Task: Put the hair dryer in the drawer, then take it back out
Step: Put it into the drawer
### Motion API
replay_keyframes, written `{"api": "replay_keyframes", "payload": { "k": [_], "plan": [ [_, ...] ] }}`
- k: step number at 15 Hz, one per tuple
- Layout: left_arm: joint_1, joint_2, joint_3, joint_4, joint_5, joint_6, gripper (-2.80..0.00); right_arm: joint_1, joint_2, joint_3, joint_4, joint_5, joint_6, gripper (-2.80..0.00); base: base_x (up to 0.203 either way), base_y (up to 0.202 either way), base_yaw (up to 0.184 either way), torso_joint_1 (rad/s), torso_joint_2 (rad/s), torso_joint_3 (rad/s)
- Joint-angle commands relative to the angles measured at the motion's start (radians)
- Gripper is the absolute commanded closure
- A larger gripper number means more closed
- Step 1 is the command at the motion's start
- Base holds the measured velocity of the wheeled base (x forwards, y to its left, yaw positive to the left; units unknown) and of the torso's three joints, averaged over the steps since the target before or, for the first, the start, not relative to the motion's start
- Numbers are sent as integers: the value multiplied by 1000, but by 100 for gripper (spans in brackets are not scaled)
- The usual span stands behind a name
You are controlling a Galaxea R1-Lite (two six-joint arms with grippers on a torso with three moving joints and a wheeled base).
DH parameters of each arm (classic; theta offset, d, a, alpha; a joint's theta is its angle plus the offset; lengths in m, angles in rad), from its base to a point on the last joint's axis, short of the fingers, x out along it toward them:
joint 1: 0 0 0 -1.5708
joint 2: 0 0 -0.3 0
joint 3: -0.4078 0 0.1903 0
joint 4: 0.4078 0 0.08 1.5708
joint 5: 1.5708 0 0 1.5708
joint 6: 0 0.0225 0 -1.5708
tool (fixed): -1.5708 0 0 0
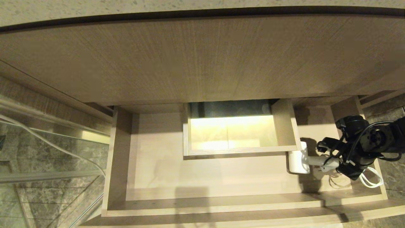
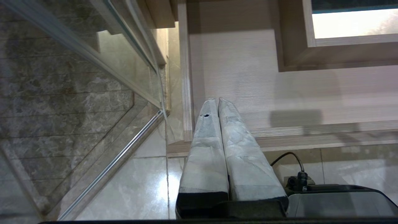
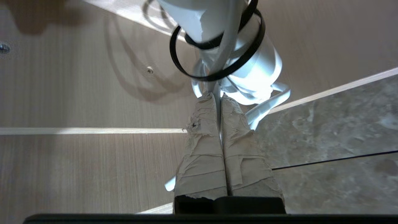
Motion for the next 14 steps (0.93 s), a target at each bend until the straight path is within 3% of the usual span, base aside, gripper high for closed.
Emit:
{"api": "replay_keyframes", "payload": {
  "k": [1,5,6,14],
  "plan": [
    [0,0,0,0,0,0,0,-3,-1,7,2,-8,-3,0,0,0,0,0,0,0],
    [0,0,0,0,0,0,0,-33,-4,4,3,-9,-14,0,0,0,0,0,0,0],
    [0,0,0,0,0,0,0,-38,-5,5,3,-3,-15,-280,0,0,0,0,0,0],
    [0,0,0,0,0,0,0,-55,-72,28,2,-9,-21,-280,0,0,0,0,0,0]
  ]
}}
